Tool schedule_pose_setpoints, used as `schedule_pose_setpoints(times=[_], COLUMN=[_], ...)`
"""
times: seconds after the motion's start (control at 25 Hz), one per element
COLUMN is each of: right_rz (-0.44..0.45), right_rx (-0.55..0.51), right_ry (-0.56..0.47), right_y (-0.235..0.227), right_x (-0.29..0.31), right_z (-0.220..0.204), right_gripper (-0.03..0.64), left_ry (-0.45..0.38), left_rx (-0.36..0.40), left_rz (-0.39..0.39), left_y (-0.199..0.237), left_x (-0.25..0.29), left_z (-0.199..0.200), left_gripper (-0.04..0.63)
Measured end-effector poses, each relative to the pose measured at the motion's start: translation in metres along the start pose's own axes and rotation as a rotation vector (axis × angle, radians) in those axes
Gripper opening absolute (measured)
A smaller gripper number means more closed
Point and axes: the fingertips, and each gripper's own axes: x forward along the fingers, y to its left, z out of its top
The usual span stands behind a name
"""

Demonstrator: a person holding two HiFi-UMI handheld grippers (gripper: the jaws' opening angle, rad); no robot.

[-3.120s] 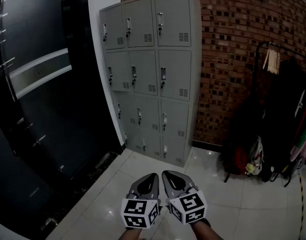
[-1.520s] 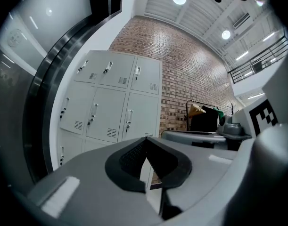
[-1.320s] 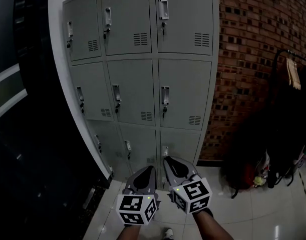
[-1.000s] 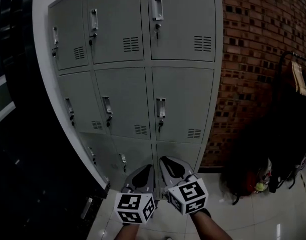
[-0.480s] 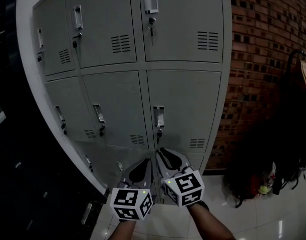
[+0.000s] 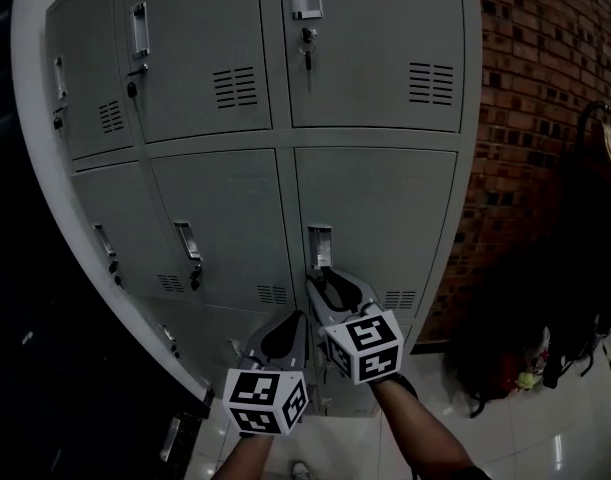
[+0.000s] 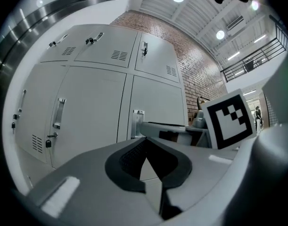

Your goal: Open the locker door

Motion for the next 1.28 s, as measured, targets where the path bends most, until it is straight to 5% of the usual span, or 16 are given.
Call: schedule_pose_setpoints(times=[0.4,1.28], right_rz=[-0.021,-0.067], right_rx=[-0.003,0.03], right_ry=[0.031,0.026], right_y=[-0.022,-0.029], right_x=[0.051,0.065], right_z=[-0.006,-0.005], right_gripper=[0.126,0.118], left_ry=[0.021,0.033], left_rx=[-0.002,-0.003], left_rz=[0.015,0.041], left_y=[0.038,0.056], left_x=[0.011,0.01], left_z=[-0.008,-0.015], left_gripper=[0.006,0.006])
